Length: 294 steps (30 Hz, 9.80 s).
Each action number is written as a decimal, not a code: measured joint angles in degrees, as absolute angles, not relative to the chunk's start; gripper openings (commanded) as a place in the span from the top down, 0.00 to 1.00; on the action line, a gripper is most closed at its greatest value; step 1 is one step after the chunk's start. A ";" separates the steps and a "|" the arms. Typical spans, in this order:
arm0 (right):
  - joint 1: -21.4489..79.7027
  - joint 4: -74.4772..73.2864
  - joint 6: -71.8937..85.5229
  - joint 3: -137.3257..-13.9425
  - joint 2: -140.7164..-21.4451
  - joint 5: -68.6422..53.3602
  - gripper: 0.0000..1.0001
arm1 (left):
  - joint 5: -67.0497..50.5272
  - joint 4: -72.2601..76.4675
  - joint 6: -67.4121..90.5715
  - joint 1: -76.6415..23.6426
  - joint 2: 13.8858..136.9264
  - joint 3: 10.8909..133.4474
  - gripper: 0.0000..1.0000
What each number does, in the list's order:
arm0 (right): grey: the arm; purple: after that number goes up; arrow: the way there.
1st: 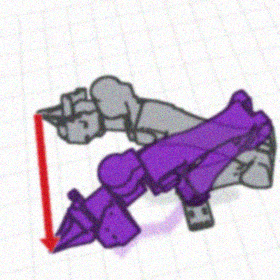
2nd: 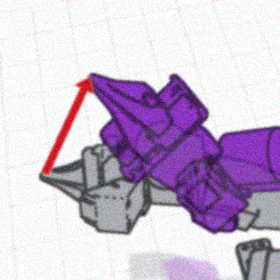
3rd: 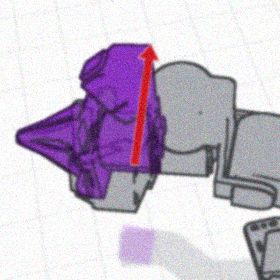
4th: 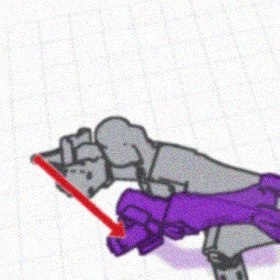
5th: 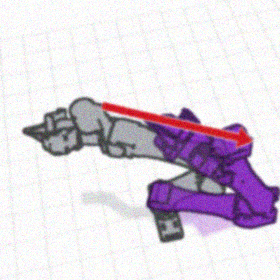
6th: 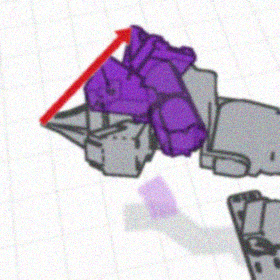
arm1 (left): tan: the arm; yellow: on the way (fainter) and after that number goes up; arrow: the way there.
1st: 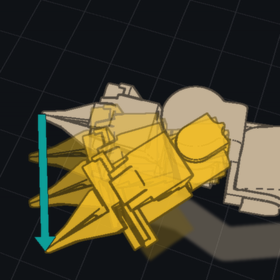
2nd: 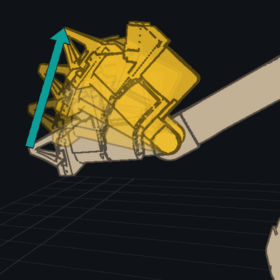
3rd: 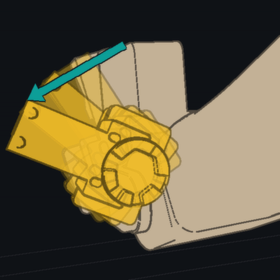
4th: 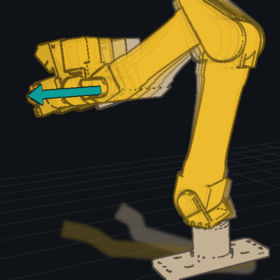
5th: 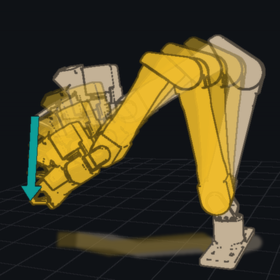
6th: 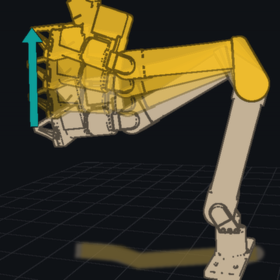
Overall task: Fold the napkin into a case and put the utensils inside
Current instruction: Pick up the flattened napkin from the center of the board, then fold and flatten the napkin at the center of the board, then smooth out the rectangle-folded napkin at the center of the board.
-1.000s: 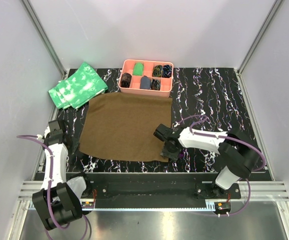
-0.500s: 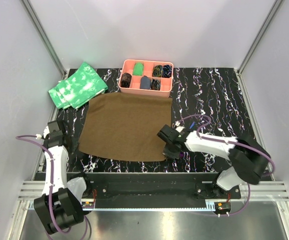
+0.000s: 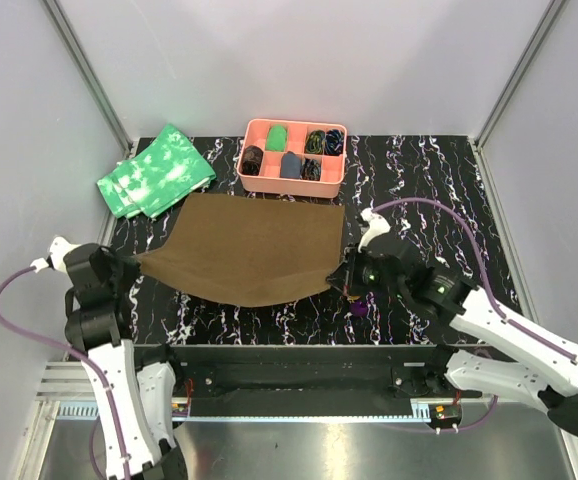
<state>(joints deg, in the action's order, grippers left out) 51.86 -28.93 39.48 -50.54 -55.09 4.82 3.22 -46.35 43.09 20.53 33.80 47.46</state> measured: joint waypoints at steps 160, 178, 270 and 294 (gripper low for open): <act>21.02 -24.56 26.85 -46.50 -87.59 -32.47 1.00 | 10.79 -50.06 43.11 14.44 71.75 45.47 1.00; 22.90 -20.84 28.82 -43.20 -88.97 -32.12 1.00 | 10.81 -47.90 42.41 14.44 75.42 43.46 1.00; 31.07 -21.58 29.65 -55.83 -94.00 -23.75 0.30 | -17.19 -31.20 40.23 16.84 67.77 42.54 0.84; 26.70 -12.12 33.30 -81.89 -121.05 -28.60 0.70 | -26.94 -8.03 47.66 3.38 103.37 56.86 0.98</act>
<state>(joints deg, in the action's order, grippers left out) 26.70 -12.12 33.30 -81.89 -121.05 -28.60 -26.94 -8.03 47.66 3.38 103.37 56.86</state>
